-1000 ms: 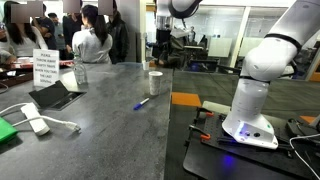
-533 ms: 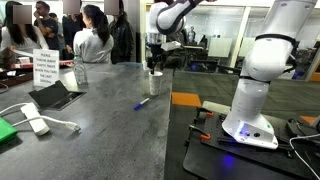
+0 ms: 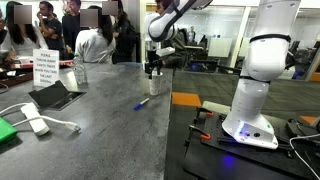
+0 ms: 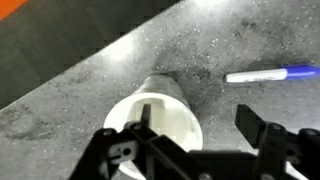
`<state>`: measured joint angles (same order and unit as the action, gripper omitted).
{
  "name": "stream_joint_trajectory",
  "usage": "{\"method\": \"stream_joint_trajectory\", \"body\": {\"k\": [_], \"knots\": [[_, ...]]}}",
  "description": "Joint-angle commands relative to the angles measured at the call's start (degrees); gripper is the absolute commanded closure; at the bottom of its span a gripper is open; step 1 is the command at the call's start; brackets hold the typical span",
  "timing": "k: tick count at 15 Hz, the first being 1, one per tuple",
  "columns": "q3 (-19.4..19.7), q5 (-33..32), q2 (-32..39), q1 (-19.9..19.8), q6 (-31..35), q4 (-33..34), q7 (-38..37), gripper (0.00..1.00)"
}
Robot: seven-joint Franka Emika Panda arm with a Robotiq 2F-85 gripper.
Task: Move the cup away from you
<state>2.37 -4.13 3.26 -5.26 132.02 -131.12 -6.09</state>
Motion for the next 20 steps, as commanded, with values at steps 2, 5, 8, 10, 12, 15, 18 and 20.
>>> {"method": "stream_joint_trajectory", "body": {"k": [2, 5, 8, 10, 12, 15, 18, 20], "knots": [[0.6, 2.3, 2.8, 0.4, -0.7, 2.4, 2.4, 0.49], [0.6, 2.0, 3.3, 0.5, -0.4, 2.2, 2.2, 0.71], [0.9, -0.2, 2.8, 0.7, -0.3, 2.0, 0.3, 0.93], [1.1, -2.4, 2.3, 1.0, -0.3, 2.0, -1.4, 1.00], [1.1, -3.9, 1.7, 1.2, 0.1, 2.3, -2.7, 0.97], [0.7, -4.6, 0.8, 1.8, 0.4, 3.7, -3.6, 0.97], [-0.3, -5.2, 1.1, 3.3, 0.3, 7.3, -3.5, 0.97], [-1.2, -5.3, 2.5, 4.6, 0.0, 10.4, -3.3, 0.97]]}}
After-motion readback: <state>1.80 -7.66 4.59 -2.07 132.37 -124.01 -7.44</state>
